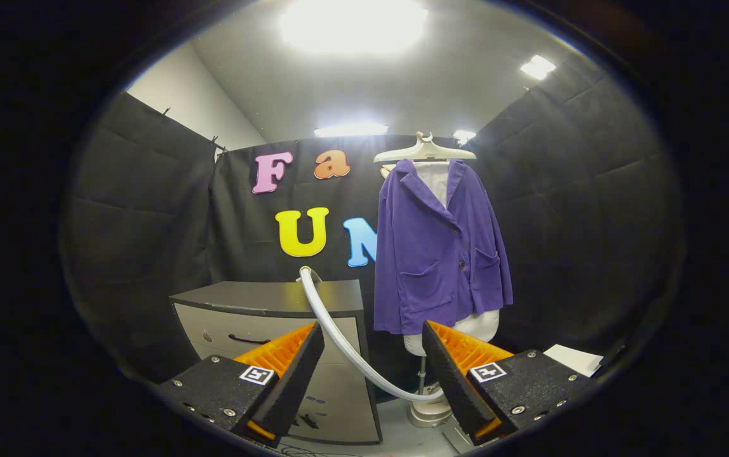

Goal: Iron the clothes twice with a garment steamer, once on the left side and once on the right side.

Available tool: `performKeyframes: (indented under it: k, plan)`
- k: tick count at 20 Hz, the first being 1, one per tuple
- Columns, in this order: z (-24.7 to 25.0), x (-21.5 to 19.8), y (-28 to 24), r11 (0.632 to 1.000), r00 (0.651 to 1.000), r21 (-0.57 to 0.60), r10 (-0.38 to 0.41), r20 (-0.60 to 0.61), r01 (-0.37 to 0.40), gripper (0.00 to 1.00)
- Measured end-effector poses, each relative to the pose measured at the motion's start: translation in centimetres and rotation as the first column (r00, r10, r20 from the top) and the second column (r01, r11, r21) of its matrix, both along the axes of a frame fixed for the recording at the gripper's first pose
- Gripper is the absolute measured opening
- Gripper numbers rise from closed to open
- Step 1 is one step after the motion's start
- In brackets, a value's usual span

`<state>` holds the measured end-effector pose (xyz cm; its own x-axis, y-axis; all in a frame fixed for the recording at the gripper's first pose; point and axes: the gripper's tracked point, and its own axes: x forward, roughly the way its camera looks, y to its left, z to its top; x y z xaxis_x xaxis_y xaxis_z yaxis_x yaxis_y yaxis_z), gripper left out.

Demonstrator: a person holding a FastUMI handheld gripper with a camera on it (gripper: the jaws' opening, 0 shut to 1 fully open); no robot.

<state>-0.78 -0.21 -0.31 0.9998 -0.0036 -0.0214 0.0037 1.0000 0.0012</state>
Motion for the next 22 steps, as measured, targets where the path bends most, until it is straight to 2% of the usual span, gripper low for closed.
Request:
performKeyframes:
  k: [6,11,18,22]
  plan:
    - [0.5,0.1,0.8,1.0,1.0,-0.012,0.014,-0.008,-0.014,0.96]
    - [3.8,1.5,2.1,0.999,0.999,-0.019,0.044,0.031,-0.043,0.95]
    - [7.8,6.5,4.7,0.989,0.99,-0.038,0.142,0.012,-0.142,0.96]
    - [11.0,11.3,6.5,0.98,0.981,-0.049,0.192,0.021,-0.191,0.96]
